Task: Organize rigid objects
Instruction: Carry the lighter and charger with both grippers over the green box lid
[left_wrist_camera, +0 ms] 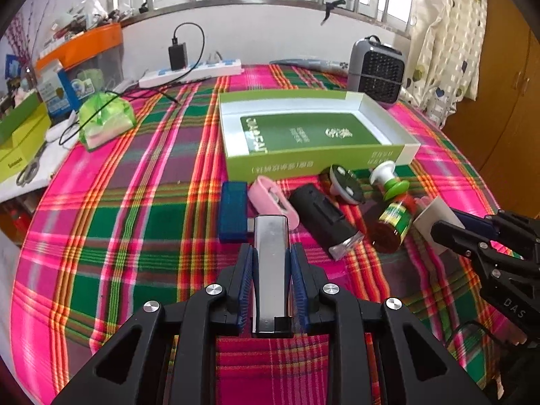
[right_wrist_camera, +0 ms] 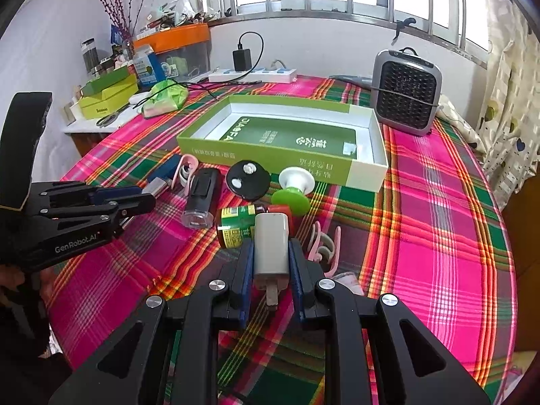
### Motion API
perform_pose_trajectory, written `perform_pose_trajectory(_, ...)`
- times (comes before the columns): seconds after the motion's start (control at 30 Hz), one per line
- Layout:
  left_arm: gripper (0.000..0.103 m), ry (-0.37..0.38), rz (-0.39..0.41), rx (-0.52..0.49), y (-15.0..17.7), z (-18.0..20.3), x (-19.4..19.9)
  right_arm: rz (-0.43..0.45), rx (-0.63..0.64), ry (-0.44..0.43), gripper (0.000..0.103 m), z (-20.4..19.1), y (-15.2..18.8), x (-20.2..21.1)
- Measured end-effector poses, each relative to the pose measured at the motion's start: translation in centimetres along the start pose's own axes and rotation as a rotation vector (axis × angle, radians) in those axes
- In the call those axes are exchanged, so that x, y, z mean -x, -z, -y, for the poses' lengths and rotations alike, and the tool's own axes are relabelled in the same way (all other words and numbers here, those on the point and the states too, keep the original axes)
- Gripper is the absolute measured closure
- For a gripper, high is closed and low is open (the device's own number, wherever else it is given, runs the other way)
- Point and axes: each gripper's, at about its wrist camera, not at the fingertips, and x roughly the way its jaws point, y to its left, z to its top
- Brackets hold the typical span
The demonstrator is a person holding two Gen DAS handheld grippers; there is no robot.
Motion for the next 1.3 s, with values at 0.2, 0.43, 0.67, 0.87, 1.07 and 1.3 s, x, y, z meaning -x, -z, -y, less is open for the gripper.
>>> perform_pose_trajectory(0.2, 0.081, 0.014, 0.030, 0.000, -1.9, 0.0, 0.8, 0.022, -0.003, 0.006, 0.082, 0.4, -1.4, 0.5)
perform_pose_trajectory(0.43, 0.081, 0.032, 0.061, 0.001, -4.6, -0.1, 0.9, 0.047, -0.002, 0.016, 0.082, 1.0, -3.9, 0.7)
perform_pose_trajectory(0.67, 0.081, 0.060, 0.068, 0.010, -7.7, -0.4, -0.4, 0.055, 0.007, 0.025, 0.082, 1.9, -6.6, 0.1)
perform_pose_trajectory(0.87, 0.081, 0.077, 0.052, 0.013, -10.3, -0.8, -2.4, 0.045, 0.000, 0.028, 0.082, 3.3, -9.4, -1.4)
perform_pose_trajectory(1.07, 0.081, 0.088, 0.035, 0.016, -12.3, -1.2, -4.6, 0.018, -0.015, 0.043, 0.082, 4.7, -11.9, -3.9)
perform_pose_trajectory(1.3, 0.081, 0.099, 0.004, 0.028, -14.1, -1.5, -7.8, -0.044, -0.042, 0.060, 0.082, 6.3, -13.3, -8.2)
